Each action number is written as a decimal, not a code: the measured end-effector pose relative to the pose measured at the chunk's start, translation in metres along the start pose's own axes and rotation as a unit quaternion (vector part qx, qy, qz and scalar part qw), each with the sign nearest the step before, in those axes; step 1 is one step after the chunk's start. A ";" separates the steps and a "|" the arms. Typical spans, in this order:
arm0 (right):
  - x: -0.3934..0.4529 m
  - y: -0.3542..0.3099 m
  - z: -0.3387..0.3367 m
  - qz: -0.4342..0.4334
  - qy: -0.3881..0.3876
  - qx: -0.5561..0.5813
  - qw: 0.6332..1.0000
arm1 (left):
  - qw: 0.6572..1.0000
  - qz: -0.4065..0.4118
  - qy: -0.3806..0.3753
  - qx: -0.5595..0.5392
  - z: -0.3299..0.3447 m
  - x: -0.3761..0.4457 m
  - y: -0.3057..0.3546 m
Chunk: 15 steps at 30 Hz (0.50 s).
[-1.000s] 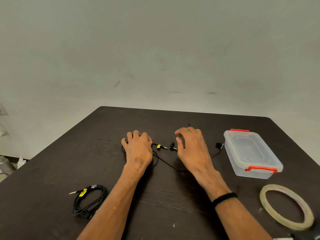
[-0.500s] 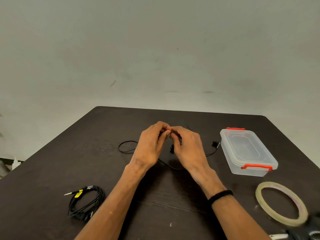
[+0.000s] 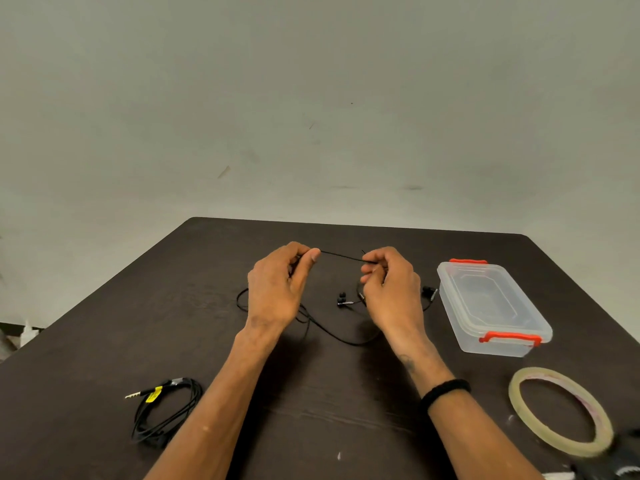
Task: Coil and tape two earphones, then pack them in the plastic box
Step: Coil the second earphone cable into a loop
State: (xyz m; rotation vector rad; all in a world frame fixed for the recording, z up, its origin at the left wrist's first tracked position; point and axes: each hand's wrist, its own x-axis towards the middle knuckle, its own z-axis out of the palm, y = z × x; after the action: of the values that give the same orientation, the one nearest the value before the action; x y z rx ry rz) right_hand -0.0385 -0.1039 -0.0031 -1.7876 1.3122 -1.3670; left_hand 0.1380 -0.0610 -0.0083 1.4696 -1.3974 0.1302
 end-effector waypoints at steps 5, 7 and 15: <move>-0.010 -0.013 0.003 -0.119 -0.062 -0.050 0.990 | 0.996 0.003 -0.058 -0.073 0.001 -0.002 0.014; -0.012 -0.018 0.004 -0.153 -0.068 -0.039 0.985 | 0.992 0.028 -0.089 -0.090 0.000 -0.003 0.016; -0.004 -0.017 0.002 -0.146 0.005 0.001 0.989 | 0.983 -0.035 -0.094 -0.156 0.000 -0.002 0.019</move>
State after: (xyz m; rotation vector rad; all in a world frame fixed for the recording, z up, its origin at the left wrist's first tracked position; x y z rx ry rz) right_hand -0.0302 -0.0939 0.0093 -2.0360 1.0833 -1.5280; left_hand 0.1229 -0.0549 0.0016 1.2913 -1.4403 -0.2686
